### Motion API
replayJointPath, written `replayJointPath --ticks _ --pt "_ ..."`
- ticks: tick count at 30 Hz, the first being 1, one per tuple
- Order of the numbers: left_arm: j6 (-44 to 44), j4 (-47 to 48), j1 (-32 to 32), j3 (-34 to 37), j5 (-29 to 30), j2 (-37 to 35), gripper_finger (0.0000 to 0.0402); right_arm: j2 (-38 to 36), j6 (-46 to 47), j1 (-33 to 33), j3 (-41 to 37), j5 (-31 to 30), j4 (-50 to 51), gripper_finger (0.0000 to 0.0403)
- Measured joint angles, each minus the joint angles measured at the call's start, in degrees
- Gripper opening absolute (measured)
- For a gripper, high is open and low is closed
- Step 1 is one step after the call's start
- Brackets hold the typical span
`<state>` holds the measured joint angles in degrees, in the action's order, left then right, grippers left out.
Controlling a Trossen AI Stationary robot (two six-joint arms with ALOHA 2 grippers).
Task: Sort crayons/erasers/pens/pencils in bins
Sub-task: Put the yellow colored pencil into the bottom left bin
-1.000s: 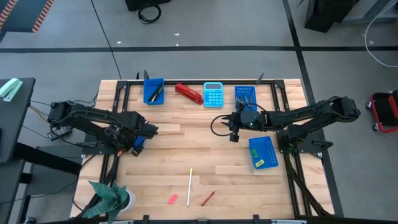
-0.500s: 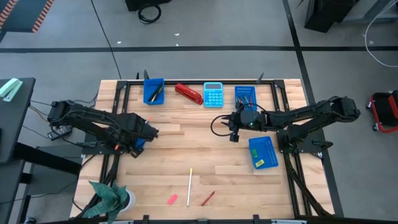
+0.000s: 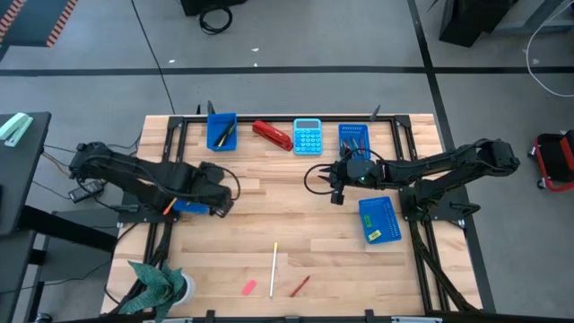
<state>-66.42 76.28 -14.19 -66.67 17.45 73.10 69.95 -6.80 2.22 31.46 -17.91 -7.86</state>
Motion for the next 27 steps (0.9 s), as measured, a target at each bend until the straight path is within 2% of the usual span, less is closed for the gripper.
replayJointPath --ticks 4,7,11,14,18,21,27 --pt "0.56 -1.33 -0.85 1.81 -3.58 1.5 0.0093 0.0 1.25 0.0 0.0 0.0 0.0 0.0087" --pt "-1.94 5.92 -1.03 1.94 -6.37 2.19 0.0082 0.0 2.32 -0.1 0.0 0.0 0.0 0.0087" --pt "-5.72 14.23 -1.02 2.13 -5.91 2.27 0.0073 0.0 2.74 -0.15 0.0 0.46 -0.24 0.0087" --pt "-5.98 12.97 0.89 5.07 -5.04 1.53 0.0071 0.0 2.74 -0.15 0.0 0.84 -0.51 0.0087" --pt "-3.13 12.2 4.33 11.33 -7.8 2.24 0.0076 0.0 2.74 -0.15 0.0 2.2 -0.67 0.0087" --pt "-1.44 9.68 6.18 15.6 -7.62 2.49 0.0081 0.0 2.74 -0.15 0.0 2.99 -0.76 0.0087" --pt "3.44 1.48 8.69 19.0 -6.83 2.55 0.0081 0.0 2.65 -0.15 0.0 3.02 -0.76 0.0087"
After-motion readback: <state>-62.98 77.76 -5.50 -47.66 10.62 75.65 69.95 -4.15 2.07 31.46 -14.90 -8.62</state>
